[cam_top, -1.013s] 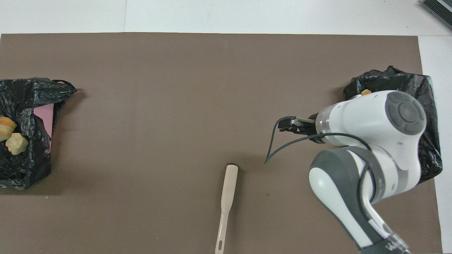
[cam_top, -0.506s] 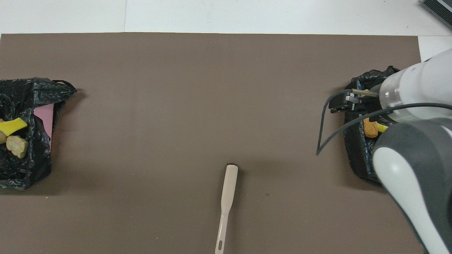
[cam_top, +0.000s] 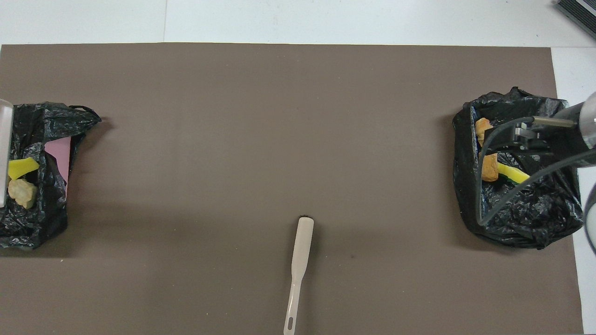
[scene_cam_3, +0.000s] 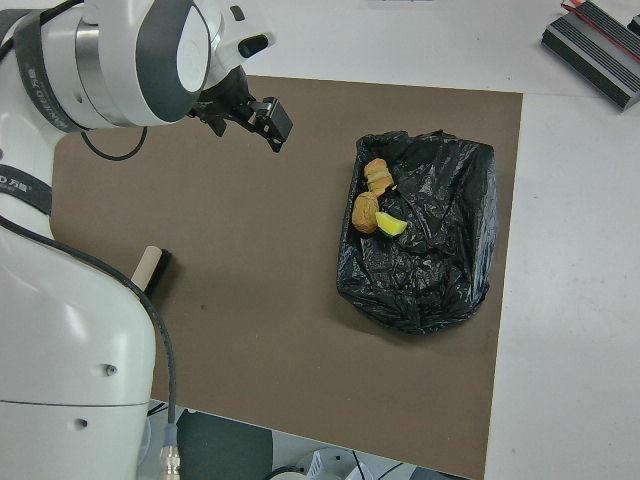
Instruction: Sweep and dump trash in bin
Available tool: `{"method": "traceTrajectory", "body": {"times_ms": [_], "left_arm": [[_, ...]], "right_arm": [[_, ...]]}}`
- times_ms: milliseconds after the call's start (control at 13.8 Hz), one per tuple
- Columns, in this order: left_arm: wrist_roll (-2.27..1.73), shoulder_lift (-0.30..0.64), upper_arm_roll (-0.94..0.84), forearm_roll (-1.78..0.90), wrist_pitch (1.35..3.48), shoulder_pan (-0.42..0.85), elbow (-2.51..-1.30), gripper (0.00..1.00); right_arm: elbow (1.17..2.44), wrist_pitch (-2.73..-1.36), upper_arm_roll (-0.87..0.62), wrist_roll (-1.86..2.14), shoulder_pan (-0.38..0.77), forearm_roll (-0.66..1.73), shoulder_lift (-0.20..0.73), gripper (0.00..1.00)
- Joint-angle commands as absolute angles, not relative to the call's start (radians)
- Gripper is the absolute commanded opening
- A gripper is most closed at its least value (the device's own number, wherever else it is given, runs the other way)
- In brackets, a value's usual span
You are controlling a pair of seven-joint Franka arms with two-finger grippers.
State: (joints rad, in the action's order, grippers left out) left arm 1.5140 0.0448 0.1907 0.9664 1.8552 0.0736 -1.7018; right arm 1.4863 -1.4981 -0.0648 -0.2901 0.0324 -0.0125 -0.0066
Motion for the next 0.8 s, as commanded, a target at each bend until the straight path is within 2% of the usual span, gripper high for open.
{"method": "traceTrajectory", "body": {"times_ms": [0, 289, 723], "left_arm": [[1.433, 0.014, 0.080, 0.898, 1.709, 0.071, -1.712, 0.00], [1.312, -0.009, -0.026, 0.741, 1.608, 0.078, -1.775, 0.00], [0.958, 0.002, -0.144, 0.513, 1.591, 0.089, -1.859, 0.00]], "right_arm": [[1.442, -1.433, -0.043, -0.250, 0.020, -0.034, -0.003, 1.00], [1.448, -1.420, -0.020, -0.184, 0.025, -0.031, -0.029, 1.00], [1.474, -1.381, -0.020, -0.183, 0.026, -0.026, -0.057, 1.00]]}}
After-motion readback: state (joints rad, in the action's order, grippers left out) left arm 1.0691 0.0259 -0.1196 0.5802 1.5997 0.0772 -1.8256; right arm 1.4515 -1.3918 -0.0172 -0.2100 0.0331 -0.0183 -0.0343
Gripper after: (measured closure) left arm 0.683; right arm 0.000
